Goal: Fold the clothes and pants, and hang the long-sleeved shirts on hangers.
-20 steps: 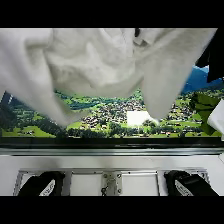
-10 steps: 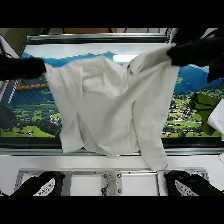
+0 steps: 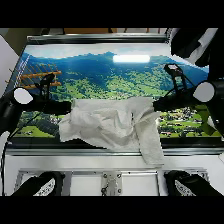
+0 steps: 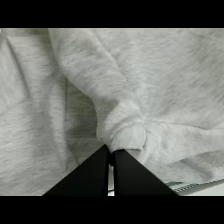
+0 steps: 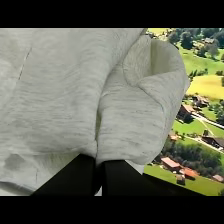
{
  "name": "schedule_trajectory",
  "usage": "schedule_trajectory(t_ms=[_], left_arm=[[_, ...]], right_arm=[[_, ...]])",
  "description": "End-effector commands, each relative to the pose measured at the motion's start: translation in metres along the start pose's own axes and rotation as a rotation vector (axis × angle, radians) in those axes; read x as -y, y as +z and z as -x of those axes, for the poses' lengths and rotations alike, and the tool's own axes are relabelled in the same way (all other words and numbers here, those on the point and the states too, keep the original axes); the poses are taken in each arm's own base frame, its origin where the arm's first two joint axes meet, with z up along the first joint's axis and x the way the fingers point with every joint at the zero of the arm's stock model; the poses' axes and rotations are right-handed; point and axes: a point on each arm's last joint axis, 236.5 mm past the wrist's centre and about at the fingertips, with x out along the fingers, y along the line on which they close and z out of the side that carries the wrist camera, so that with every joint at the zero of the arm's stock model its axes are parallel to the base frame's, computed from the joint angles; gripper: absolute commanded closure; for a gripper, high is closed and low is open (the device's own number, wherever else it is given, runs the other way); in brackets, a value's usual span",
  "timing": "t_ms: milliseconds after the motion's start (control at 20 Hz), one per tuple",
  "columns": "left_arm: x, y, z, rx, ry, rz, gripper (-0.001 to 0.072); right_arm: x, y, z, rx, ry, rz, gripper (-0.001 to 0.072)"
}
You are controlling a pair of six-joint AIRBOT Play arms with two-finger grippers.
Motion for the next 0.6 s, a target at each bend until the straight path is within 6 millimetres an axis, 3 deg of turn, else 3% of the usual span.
schedule_trajectory(t_ms=[0,100,150,200,250,400,450,550], left_arm=[[0.012,0.031,-0.006,0.059,-0.058,-0.008,0.0685],[0.021,0.069,0.001,0.109,-0.064,-0.038,0.0683],[0.027,0.089,0.005,0.135,-0.068,-0.054,0.0444],[0.031,0.106,0.011,0.16,-0.073,-0.058,0.0117],[0.034,0.122,0.019,0.179,-0.073,-0.038,0.0073],[0.051,0.141,0.041,0.223,-0.095,-0.01,0.0074],[0.064,0.137,0.041,0.218,-0.106,-0.034,0.0081],[0.099,0.107,0.027,0.166,-0.116,-0.123,0.0092]], right_arm=[[0.011,0.036,-0.013,0.177,-0.025,-0.024,0.0682],[0.017,0.073,-0.003,0.341,-0.03,-0.101,0.0661],[0.023,0.089,0.002,0.414,-0.033,-0.136,0.0506],[0.03,0.104,0.011,0.489,-0.034,-0.179,0.0259],[0.039,0.114,0.02,0.541,-0.04,-0.213,0.014],[0.065,0.12,0.052,0.616,-0.082,-0.257,0.0121],[0.071,0.117,0.063,0.63,-0.094,-0.268,0.0122],[0.078,0.109,0.08,0.639,-0.114,-0.273,0.0122]])
